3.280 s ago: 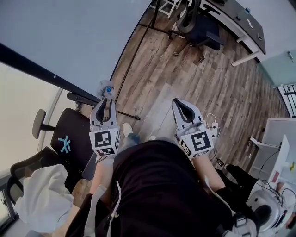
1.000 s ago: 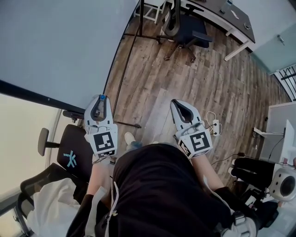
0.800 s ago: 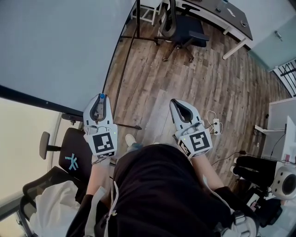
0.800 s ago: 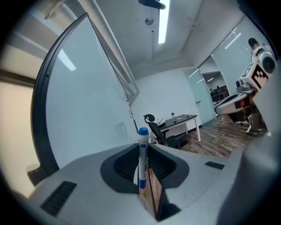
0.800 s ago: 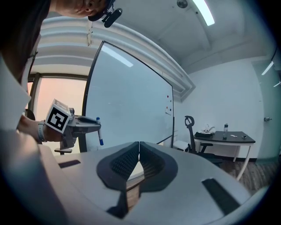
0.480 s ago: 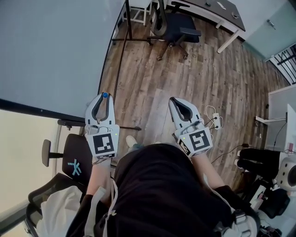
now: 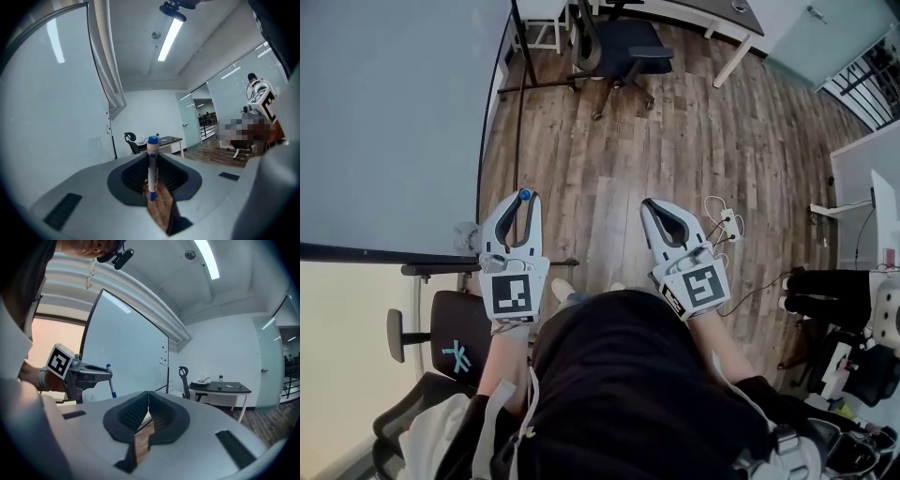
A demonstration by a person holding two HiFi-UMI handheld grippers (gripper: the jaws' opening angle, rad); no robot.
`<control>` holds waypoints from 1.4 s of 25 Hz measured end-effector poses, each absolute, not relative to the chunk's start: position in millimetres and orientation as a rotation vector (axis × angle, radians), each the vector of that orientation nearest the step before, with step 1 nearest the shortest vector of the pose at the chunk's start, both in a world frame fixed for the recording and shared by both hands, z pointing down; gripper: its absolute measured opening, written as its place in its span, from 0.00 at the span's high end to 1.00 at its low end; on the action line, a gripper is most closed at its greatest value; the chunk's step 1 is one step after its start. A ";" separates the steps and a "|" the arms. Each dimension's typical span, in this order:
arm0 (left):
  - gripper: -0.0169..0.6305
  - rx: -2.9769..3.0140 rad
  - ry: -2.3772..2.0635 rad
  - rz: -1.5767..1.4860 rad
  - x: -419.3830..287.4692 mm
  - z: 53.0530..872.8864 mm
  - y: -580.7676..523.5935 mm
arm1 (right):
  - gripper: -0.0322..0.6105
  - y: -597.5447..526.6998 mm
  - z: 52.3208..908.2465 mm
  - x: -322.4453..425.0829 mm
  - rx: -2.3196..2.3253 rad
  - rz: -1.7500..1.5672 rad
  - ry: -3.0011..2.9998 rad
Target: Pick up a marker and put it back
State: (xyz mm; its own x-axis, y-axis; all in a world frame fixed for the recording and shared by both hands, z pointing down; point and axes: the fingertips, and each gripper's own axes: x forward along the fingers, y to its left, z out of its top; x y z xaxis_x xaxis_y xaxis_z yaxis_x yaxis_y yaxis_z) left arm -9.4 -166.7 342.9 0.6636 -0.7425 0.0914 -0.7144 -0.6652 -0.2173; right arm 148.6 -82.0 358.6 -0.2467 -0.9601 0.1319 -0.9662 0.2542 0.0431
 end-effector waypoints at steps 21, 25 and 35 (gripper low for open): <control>0.86 -2.925 0.961 -0.274 53.4 384.6 -135.4 | 0.93 -40.3 368.9 188.5 1.968 0.121 -2.233; 0.86 -2.939 0.953 -0.283 53.9 389.9 -132.8 | 0.93 -38.1 371.1 188.0 1.965 0.127 -2.224; 0.86 -2.925 0.991 -0.291 45.4 386.6 -147.4 | 0.93 -52.4 372.3 183.3 1.932 0.145 -2.239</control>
State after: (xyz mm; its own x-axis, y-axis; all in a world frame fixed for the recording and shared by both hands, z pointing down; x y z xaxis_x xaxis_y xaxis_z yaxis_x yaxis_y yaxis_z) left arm 45.4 -147.4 386.6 0.7782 -0.6062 0.1640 -0.5988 -0.7950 -0.0972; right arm 183.3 -52.4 372.3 -0.1390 -0.9700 0.1996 -0.9876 0.1506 0.0441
